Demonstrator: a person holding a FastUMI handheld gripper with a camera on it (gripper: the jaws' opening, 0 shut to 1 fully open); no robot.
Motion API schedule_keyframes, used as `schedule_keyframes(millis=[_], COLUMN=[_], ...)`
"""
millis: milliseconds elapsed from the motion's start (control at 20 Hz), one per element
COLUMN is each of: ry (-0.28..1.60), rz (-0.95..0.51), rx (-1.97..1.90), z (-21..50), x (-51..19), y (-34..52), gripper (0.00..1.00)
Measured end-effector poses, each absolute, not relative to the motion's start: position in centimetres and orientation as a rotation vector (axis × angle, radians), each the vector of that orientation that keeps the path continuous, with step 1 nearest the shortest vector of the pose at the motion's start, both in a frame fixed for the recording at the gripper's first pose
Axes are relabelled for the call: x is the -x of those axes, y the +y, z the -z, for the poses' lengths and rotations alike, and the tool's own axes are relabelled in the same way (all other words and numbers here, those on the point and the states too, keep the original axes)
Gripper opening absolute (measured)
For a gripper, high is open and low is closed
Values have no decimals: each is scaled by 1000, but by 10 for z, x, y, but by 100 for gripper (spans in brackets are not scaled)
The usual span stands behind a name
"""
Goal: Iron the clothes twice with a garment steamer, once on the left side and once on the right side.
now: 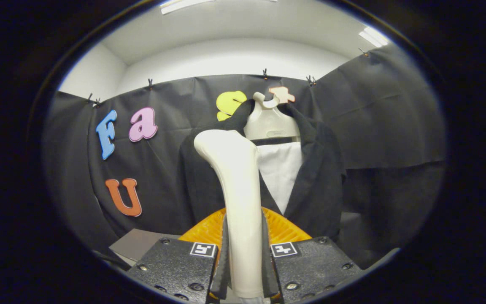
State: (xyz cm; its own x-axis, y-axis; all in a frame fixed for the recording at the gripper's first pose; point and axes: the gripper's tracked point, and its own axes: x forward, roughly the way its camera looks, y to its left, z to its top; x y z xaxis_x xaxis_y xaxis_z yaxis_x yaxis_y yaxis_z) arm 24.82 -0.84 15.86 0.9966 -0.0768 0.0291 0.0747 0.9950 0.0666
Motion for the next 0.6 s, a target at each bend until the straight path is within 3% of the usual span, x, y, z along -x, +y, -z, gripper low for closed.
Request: schedule_keyframes(millis=[600], ry=[40], rz=[116], rx=[-37], z=[-112], x=[-266], y=[-11], gripper=[34])
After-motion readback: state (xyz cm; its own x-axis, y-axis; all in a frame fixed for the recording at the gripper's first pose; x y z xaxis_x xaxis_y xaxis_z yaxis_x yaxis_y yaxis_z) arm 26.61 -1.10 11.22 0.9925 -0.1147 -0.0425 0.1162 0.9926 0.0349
